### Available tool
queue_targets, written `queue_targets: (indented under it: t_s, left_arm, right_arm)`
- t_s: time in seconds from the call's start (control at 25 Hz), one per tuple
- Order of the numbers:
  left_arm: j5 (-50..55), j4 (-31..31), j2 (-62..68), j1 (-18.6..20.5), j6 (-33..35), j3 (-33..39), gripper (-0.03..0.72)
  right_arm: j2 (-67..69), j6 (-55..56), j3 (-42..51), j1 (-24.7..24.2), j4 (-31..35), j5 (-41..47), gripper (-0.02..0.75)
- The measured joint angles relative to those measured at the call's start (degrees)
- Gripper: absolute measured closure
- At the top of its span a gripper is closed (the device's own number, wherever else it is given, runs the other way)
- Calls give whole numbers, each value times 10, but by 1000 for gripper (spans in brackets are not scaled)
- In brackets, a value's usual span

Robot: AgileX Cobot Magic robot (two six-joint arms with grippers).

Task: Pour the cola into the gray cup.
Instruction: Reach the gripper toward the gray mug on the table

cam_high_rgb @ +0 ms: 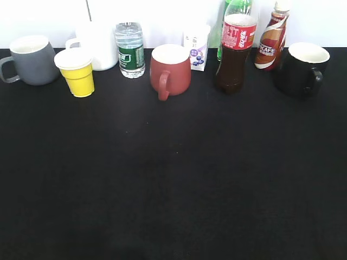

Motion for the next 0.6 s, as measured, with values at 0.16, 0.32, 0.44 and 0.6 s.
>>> queue_targets:
  t_s: [0.16, 0.32, 0.44, 0.6]
  left_arm:
    - [0, 0, 0, 0, 0, 0, 20]
    - [-4, -2, 0, 0, 0, -1, 120]
    - [-163, 2, 15, 0, 0, -12, 129]
    - [-509, 18, 171, 0, 0, 68, 129]
  right_arm:
    - [0, 0, 0, 0, 0, 0, 153]
    - [0, 0, 0, 0, 0, 0, 153]
    - [0, 0, 0, 0, 0, 0, 153]
    - [0, 0, 0, 0, 0, 0, 153]
